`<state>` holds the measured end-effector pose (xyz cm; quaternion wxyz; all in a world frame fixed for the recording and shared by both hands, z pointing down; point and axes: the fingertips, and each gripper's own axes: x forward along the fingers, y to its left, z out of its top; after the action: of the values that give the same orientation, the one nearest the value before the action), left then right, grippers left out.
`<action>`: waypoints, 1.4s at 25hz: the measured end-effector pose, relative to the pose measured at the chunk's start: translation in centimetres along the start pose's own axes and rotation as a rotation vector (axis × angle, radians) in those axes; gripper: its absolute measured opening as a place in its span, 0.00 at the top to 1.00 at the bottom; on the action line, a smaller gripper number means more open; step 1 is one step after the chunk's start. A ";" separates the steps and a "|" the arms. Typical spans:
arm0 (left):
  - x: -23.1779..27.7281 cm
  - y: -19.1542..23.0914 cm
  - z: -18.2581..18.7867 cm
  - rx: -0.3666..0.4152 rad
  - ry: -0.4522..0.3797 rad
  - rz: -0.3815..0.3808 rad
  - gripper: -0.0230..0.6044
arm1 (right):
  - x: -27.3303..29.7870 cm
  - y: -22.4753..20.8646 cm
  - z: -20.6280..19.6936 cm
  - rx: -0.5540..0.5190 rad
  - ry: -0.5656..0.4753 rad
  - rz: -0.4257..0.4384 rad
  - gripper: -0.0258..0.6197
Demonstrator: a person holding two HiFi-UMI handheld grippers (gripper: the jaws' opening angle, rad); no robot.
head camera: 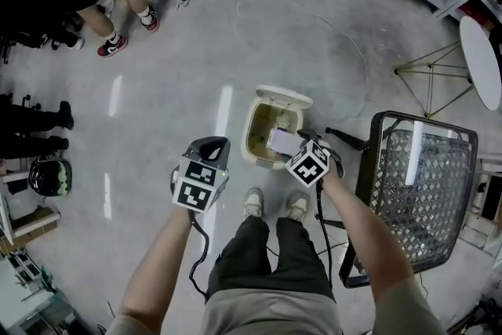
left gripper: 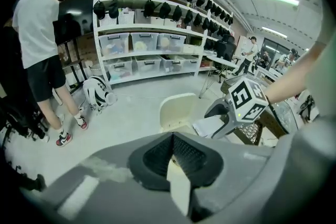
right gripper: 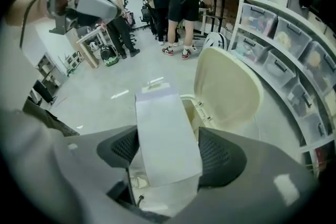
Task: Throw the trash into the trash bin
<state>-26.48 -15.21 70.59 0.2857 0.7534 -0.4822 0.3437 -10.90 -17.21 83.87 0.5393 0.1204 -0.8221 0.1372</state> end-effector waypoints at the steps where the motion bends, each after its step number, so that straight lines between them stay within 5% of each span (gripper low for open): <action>1: 0.7 0.1 -0.7 -0.005 0.006 -0.005 0.96 | 1.0 0.1 -0.3 0.013 0.007 -0.002 0.41; 16: 7.7 0.5 -8.1 -0.066 0.058 -0.030 0.96 | 13.1 -1.8 -2.5 0.199 0.035 -0.099 0.41; 23: 8.1 0.3 -9.0 -0.077 0.051 -0.019 0.96 | 14.6 -2.6 -3.2 0.168 0.053 -0.120 0.33; 28: 6.7 0.4 -8.5 -0.080 0.041 -0.013 0.96 | 12.1 -2.5 -3.5 0.186 0.046 -0.124 0.40; 31: 5.4 0.4 -7.4 -0.077 0.028 -0.014 0.96 | 9.2 -2.2 -2.8 0.186 0.030 -0.096 0.58; 35: 2.6 0.3 -5.1 -0.081 -0.002 -0.002 0.96 | 3.1 -2.5 0.2 0.154 -0.055 -0.129 0.64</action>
<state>-27.18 -12.86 75.74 0.3157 0.7420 -0.4953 0.3231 -11.42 -19.77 86.87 0.5133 0.2181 -0.8141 0.1617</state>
